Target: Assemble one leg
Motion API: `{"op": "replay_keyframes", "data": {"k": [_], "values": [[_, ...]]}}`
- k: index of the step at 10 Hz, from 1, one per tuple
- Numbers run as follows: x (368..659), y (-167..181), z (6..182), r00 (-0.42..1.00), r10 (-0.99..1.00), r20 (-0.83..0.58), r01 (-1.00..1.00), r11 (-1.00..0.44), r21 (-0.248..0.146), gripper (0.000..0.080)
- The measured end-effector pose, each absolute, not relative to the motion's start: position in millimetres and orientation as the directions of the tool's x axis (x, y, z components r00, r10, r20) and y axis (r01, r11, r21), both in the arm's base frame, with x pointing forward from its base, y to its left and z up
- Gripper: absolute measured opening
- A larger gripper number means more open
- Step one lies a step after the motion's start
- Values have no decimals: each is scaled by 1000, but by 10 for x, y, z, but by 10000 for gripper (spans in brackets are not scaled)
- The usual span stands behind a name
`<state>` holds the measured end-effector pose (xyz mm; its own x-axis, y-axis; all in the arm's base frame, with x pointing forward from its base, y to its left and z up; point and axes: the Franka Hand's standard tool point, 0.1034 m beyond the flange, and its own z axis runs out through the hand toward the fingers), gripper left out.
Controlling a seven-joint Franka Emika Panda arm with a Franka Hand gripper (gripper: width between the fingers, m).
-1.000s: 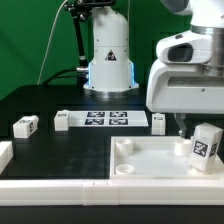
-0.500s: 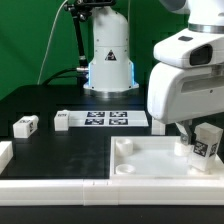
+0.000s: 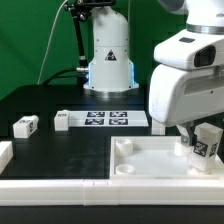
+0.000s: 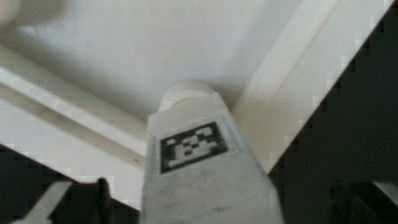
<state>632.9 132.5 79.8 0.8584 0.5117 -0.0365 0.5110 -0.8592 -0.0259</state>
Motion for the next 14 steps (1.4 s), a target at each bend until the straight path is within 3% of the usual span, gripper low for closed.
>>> {"op": "replay_keyframes", "data": {"k": [1,2,3,8,11,14], "values": [[6329,1325,798,858,512,-37,511,-859,-26,391],[6330,1322,798,858,512,-36,511,-859,-25,391],[6331,1295,794,860,509,-38,509,-861,-23,296],[6330,1282,791,912,409,-41,409,-912,-20,294],[6329,1256,777,995,94,-40,94,-996,-10,294],[6332,1232,776,972,-231,-32,-231,-973,6,294]]}}
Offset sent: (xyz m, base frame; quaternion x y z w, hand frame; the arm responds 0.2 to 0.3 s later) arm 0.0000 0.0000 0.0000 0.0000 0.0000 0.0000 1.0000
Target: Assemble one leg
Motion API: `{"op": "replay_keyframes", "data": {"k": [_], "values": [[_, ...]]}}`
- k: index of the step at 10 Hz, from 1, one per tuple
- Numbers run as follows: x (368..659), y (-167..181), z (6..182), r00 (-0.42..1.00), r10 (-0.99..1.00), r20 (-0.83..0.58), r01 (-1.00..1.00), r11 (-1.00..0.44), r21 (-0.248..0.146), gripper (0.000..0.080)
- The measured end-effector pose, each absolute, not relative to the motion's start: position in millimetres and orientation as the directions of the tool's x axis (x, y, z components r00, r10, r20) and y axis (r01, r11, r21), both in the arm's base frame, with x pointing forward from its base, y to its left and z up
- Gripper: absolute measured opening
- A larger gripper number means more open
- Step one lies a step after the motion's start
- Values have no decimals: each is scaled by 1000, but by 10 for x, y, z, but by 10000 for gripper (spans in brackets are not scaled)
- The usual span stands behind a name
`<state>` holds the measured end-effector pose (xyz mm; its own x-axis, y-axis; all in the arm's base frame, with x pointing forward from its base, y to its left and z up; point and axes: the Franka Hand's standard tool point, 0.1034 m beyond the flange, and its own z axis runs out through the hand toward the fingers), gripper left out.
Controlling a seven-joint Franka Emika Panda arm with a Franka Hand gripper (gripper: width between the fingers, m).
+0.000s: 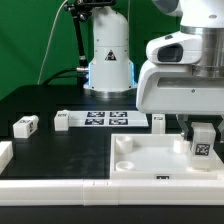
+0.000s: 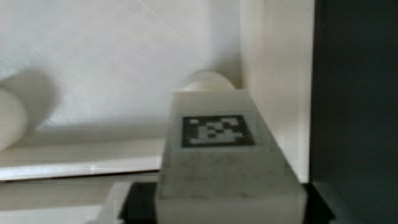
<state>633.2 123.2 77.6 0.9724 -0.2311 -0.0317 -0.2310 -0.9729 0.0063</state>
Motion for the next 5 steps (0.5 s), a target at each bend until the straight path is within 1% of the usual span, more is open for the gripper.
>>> {"op": "replay_keyframes", "data": {"k": [1,2,4,5], "values": [[6333,1220,775,936,-351,-31,-351,-936,10,294],[6341,1208,774,900,-434,-29,-434,-901,3,294],[6343,1201,767,753,-657,-20,-657,-754,-4,294],[6342,1204,766,711,-703,-25,-703,-711,-6,294]]}}
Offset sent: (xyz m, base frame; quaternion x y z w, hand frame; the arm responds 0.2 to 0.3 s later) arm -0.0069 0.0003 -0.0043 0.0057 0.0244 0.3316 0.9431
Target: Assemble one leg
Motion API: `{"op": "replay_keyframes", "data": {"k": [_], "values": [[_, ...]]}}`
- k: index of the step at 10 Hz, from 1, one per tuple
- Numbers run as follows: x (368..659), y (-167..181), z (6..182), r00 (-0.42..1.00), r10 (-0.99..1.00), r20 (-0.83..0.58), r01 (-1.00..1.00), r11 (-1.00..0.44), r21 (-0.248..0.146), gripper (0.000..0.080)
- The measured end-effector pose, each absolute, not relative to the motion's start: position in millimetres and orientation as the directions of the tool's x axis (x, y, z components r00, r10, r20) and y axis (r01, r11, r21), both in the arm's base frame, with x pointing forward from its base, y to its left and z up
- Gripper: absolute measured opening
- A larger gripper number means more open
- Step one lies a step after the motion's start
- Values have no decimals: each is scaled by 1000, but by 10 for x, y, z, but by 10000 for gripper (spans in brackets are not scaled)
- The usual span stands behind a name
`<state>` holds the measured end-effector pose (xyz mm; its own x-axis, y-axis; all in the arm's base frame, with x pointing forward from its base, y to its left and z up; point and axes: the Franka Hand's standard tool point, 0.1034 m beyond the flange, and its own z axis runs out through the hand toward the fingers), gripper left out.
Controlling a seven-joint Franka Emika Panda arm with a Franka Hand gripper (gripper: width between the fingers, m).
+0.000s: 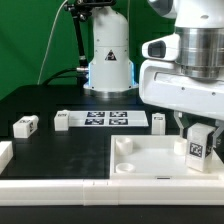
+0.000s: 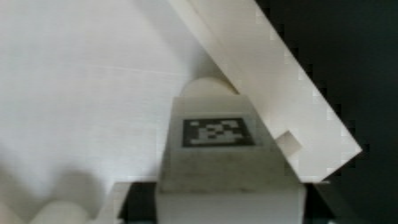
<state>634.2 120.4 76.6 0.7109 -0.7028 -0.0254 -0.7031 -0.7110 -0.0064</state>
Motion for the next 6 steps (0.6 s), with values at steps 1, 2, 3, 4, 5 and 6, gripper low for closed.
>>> {"op": "replay_keyframes", "data": {"k": [1,2,3,4,5,6], "values": [[6341,1210,765,634,-772,-35,-773,-634,-9,294],[6340,1216,764,570,-821,-42,-822,-570,-9,294],[6338,1222,763,542,-839,-45,-840,-542,-9,294],[6336,1232,760,516,-855,-49,-856,-517,-9,371],[6333,1236,755,539,-841,-50,-842,-539,-10,371],[6333,1237,754,571,-819,-51,-821,-571,-13,506]]}}
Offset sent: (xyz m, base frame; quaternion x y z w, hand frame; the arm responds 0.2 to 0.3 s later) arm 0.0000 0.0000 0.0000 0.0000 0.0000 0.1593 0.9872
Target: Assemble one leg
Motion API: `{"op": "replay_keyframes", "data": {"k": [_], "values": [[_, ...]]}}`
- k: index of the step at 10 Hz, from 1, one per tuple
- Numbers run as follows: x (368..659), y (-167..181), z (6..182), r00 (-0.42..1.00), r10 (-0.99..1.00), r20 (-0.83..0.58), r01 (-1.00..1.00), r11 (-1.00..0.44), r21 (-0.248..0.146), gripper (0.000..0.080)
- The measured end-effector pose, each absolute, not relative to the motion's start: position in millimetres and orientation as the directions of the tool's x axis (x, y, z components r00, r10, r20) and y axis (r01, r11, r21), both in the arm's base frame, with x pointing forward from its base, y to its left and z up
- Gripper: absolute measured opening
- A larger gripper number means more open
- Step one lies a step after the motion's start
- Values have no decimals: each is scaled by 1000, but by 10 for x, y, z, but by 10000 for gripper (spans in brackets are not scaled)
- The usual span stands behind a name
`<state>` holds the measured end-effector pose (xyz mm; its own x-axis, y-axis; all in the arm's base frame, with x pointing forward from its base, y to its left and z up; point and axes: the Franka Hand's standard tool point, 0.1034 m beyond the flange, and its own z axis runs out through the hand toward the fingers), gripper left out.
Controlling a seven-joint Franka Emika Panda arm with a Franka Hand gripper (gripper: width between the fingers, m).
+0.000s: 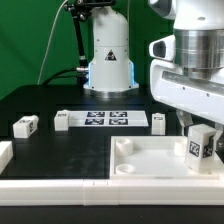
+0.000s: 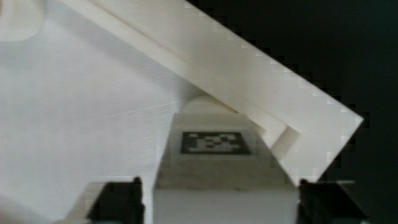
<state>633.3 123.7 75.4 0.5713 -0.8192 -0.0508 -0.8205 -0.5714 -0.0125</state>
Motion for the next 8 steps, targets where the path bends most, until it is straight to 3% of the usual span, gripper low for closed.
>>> {"op": "replay_keyframes", "data": {"k": [1,2,3,8], "values": [[6336,1241,758,612,-789,-50,-791,-612,-16,506],[6339,1250,762,688,-724,-48,-725,-688,-21,623],[6337,1260,762,764,-644,-46,-645,-763,-27,641],[6332,1276,758,984,-177,-19,-177,-984,-24,649]]}}
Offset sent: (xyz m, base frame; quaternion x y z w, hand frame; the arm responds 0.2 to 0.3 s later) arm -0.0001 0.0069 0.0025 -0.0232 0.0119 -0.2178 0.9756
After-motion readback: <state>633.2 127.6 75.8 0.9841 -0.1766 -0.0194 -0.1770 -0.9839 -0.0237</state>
